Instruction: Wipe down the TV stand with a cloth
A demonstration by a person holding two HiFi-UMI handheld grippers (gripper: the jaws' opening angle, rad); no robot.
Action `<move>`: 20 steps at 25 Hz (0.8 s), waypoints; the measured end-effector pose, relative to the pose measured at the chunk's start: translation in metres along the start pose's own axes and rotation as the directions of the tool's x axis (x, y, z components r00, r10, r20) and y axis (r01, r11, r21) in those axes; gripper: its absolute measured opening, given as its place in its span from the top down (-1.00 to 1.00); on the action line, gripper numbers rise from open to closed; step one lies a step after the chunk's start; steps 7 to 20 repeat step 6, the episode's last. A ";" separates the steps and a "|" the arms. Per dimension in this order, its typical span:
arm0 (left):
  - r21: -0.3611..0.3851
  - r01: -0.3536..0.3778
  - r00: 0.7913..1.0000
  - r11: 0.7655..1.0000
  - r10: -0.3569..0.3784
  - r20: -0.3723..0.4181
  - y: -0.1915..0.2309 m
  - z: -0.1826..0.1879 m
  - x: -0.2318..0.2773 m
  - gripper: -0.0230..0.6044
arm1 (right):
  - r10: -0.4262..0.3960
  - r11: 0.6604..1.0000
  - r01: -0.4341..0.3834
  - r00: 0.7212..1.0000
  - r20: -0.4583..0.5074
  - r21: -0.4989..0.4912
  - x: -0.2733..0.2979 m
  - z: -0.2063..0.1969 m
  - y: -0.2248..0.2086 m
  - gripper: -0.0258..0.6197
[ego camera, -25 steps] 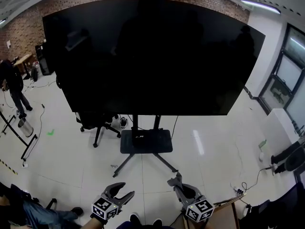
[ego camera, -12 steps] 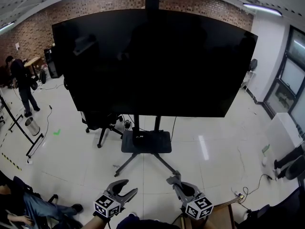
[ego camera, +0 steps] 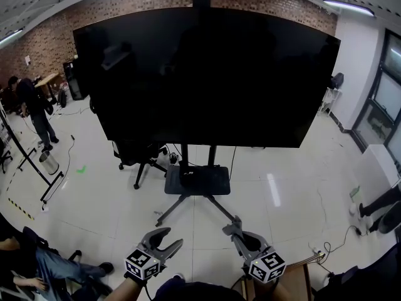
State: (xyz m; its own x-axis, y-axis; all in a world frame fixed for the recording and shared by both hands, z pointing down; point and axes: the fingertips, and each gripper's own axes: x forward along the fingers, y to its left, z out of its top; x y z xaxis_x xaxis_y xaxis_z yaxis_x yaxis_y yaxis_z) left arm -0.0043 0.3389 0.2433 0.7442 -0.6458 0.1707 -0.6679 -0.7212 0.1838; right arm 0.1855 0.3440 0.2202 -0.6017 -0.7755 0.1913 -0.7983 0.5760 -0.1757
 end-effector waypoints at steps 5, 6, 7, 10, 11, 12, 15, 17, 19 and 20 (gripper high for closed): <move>0.010 0.004 1.000 1.000 -0.004 -0.007 -0.008 0.005 -0.001 0.08 | 0.005 1.000 -0.005 1.000 0.007 -0.009 -0.005 0.005 -0.002 0.79; 0.010 0.003 1.000 1.000 -0.003 -0.007 -0.010 0.008 -0.001 0.08 | 0.006 1.000 -0.006 1.000 0.009 -0.009 -0.005 0.006 -0.002 0.79; 0.010 0.003 1.000 1.000 -0.003 -0.007 -0.010 0.008 -0.001 0.08 | 0.006 1.000 -0.006 1.000 0.009 -0.009 -0.005 0.006 -0.002 0.79; 0.010 0.003 1.000 1.000 -0.003 -0.007 -0.010 0.008 -0.001 0.08 | 0.006 1.000 -0.006 1.000 0.009 -0.009 -0.005 0.006 -0.002 0.79; 0.010 0.003 1.000 1.000 -0.003 -0.007 -0.010 0.008 -0.001 0.08 | 0.006 1.000 -0.006 1.000 0.009 -0.009 -0.005 0.006 -0.002 0.79; 0.010 0.003 1.000 1.000 -0.003 -0.007 -0.010 0.008 -0.001 0.08 | 0.006 1.000 -0.006 1.000 0.009 -0.009 -0.005 0.006 -0.002 0.79; 0.010 0.003 1.000 1.000 -0.003 -0.007 -0.010 0.008 -0.001 0.08 | 0.006 1.000 -0.006 1.000 0.009 -0.009 -0.005 0.006 -0.002 0.79; 0.010 0.003 1.000 1.000 -0.003 -0.007 -0.010 0.008 -0.001 0.08 | 0.006 1.000 -0.006 1.000 0.009 -0.009 -0.005 0.006 -0.002 0.79; 0.010 0.003 1.000 1.000 -0.003 -0.007 -0.010 0.008 -0.001 0.08 | 0.006 1.000 -0.006 1.000 0.009 -0.009 -0.005 0.006 -0.002 0.79; 0.010 0.003 1.000 1.000 -0.003 -0.007 -0.010 0.008 -0.001 0.08 | 0.006 1.000 -0.006 1.000 0.009 -0.009 -0.005 0.006 -0.002 0.79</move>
